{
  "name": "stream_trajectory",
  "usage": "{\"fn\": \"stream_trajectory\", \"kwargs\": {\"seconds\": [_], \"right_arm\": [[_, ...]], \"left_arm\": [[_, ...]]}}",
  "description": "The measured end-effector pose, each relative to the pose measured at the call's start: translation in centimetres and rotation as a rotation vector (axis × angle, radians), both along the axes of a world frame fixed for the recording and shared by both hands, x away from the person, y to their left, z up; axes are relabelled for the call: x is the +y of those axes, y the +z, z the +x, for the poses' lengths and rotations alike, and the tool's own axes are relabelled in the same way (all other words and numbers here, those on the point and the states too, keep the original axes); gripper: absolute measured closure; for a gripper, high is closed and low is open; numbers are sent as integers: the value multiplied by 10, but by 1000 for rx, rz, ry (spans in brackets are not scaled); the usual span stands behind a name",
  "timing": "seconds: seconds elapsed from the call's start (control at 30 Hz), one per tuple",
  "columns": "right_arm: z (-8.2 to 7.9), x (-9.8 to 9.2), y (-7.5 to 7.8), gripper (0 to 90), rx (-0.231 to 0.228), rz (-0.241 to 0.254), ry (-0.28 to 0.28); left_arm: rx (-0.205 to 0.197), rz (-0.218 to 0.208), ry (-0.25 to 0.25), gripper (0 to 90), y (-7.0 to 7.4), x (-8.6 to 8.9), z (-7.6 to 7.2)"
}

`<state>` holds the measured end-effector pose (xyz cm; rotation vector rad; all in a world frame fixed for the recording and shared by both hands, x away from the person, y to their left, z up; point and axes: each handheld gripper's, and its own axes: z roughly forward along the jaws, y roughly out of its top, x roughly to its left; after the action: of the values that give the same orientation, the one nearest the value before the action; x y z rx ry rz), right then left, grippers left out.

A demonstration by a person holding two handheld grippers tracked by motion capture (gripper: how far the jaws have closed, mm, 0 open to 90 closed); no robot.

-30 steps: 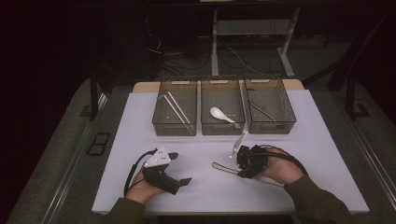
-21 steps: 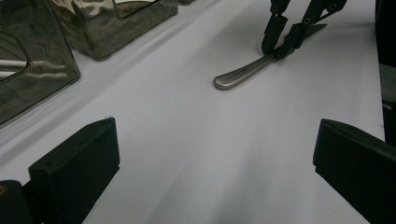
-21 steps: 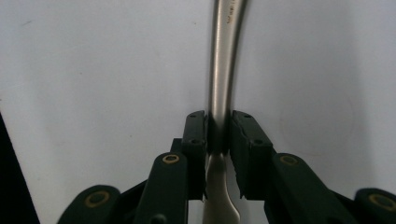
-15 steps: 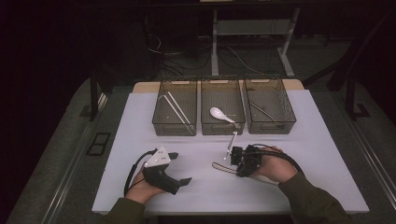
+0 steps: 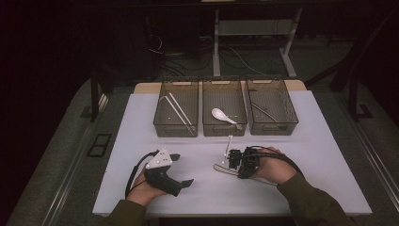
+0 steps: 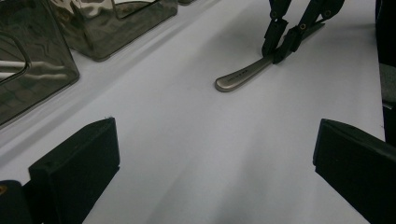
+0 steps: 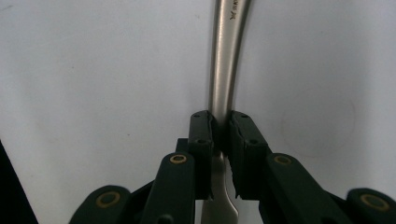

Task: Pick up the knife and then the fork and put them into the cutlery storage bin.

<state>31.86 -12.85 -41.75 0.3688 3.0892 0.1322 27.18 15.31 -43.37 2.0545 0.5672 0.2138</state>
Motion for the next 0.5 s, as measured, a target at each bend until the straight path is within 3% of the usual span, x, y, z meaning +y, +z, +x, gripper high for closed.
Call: {"fn": "stream_trajectory", "kwargs": {"seconds": [0.5], "right_arm": [[6, -9, 7, 796, 15, 37, -50]], "left_arm": [[-1, -3, 3, 0, 1, 1, 0]]}}
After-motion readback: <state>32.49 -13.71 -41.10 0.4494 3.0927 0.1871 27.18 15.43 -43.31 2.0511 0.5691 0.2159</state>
